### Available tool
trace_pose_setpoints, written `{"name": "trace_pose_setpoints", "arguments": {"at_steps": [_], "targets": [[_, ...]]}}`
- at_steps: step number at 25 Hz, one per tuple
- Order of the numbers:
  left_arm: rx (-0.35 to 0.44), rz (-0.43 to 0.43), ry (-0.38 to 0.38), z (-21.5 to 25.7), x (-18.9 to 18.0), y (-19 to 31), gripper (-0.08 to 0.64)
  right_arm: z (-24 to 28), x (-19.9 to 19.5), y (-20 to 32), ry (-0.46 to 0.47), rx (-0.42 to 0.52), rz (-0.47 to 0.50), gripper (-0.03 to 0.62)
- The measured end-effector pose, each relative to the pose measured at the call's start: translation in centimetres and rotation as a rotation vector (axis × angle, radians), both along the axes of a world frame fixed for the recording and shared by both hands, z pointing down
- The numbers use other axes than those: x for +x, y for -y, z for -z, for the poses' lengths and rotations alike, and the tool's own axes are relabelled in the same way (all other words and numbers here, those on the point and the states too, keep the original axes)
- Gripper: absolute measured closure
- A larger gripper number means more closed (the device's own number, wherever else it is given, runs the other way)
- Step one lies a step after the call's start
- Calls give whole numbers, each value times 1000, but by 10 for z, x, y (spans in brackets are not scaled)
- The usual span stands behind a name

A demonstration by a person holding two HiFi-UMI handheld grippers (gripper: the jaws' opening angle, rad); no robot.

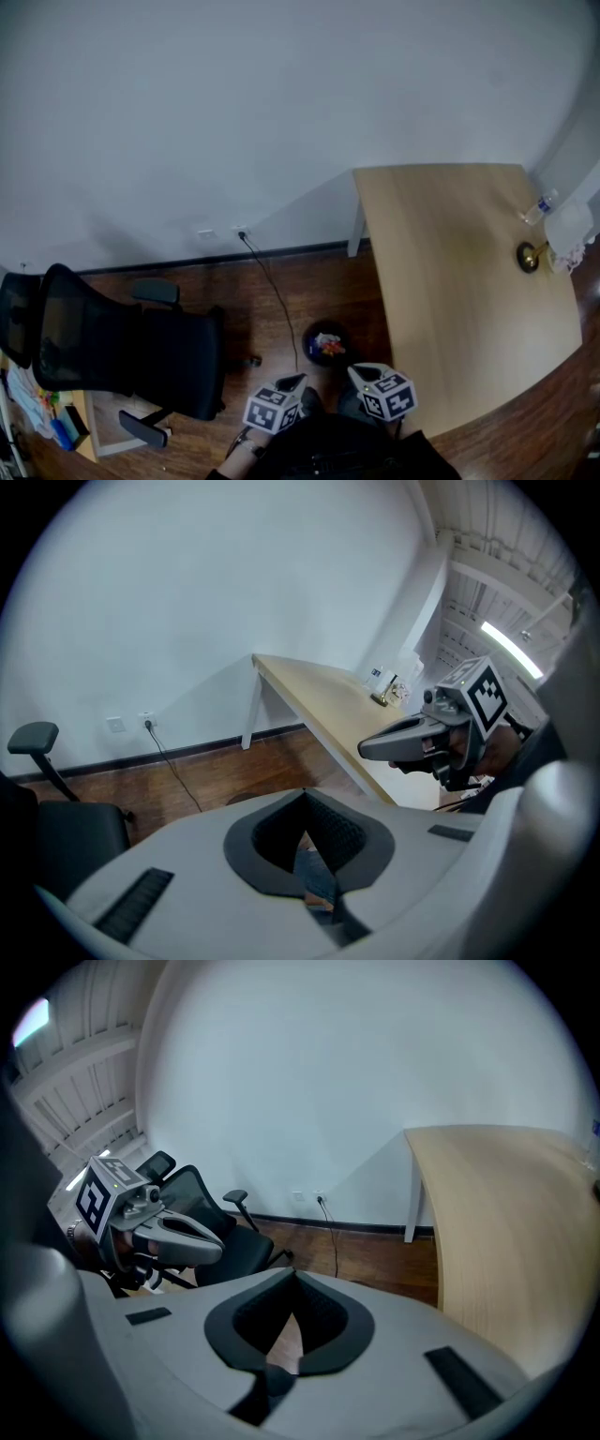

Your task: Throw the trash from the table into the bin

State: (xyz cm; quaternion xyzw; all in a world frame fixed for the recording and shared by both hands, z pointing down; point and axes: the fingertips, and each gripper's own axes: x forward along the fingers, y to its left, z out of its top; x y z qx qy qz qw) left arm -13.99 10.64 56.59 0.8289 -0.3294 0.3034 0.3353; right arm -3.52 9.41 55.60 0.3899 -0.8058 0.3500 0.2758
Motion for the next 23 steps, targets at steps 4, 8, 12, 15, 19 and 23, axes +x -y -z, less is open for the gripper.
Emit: {"name": "trace_pose_setpoints", "arguments": {"at_steps": [4,8,12,15,19,23], "targets": [[-3,-2,0,0,1,-1,555,0,-1,0,3,-6,3,592],[-4,-21,0,0,3,1,555,0,1,1,10,-6,-15,592],[-1,-96,-2,4,18,11,555,4,15,4,6,5,-82,592],[-1,-191,-9,9,49,23,555,11,44,4,-18,21,-170,592],[13,-374,0,19,118,36,555,23,117,-10,-44,23,-347,592],[13,-507,6,34,199,44,555,35,211,-37,-52,5,-552,592]]}}
